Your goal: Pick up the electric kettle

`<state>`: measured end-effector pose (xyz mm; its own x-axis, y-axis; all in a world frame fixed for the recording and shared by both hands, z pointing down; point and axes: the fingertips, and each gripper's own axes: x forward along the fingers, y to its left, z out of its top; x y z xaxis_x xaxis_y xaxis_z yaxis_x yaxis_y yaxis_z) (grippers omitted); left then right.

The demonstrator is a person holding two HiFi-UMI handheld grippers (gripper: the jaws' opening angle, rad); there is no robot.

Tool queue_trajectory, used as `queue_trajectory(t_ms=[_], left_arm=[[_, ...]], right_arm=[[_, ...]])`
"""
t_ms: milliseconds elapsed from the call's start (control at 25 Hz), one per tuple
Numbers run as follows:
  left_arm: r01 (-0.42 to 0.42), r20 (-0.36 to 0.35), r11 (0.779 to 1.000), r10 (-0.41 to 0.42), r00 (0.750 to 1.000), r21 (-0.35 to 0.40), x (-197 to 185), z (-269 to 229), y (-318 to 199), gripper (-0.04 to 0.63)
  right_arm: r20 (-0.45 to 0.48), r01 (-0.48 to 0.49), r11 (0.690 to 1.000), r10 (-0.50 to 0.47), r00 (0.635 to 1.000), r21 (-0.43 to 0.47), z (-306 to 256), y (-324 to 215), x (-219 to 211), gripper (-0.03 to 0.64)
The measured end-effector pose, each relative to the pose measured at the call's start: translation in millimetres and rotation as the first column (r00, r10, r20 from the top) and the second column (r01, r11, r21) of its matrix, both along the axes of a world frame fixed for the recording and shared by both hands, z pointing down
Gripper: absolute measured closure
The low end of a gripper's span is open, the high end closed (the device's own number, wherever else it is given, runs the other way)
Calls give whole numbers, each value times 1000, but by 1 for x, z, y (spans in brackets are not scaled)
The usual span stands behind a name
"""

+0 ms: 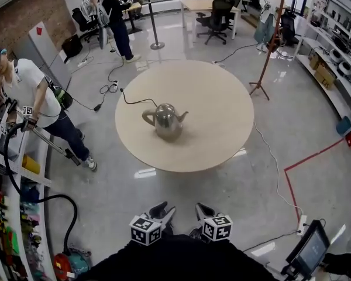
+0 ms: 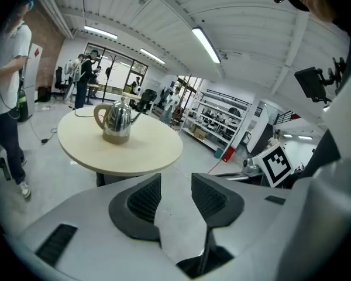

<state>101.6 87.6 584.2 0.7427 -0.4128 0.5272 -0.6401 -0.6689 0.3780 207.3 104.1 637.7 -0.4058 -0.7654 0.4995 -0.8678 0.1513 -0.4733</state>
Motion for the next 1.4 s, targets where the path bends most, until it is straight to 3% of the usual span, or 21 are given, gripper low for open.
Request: queue_trajectory(t_ms=[160, 320, 560, 800, 1040, 1200, 1400], left_arm=[[-84, -42, 995, 86, 995, 48, 24, -17, -50, 420], [-153, -24, 985, 155, 988, 73, 13, 1, -89, 420], [-108, -105, 986, 122, 987, 129, -17, -25, -171, 420], [-108, -216, 983, 139, 967, 149, -64, -46, -220, 420], [-113, -248, 979, 153, 957, 168, -82, -55, -247, 420], [-66, -260, 982, 112, 959, 179, -91, -55, -269, 420], [-7, -226, 980, 52, 973, 196, -89, -52, -295, 420]], right_arm=[[-59, -65, 997, 68, 996, 40, -22, -44, 24, 603], [-105, -91, 993, 99, 990, 79, -13, -81, 0, 603], [-201, -119, 972, 160, 966, 200, -59, -153, -13, 603], [-240, -108, 958, 174, 955, 265, -101, -209, -67, 603], [-266, -40, 960, 117, 957, 277, -117, -254, -95, 603], [-288, -20, 948, 116, 951, 316, -116, -277, -100, 603], [-234, 15, 943, 68, 970, 333, -104, -306, -96, 603]])
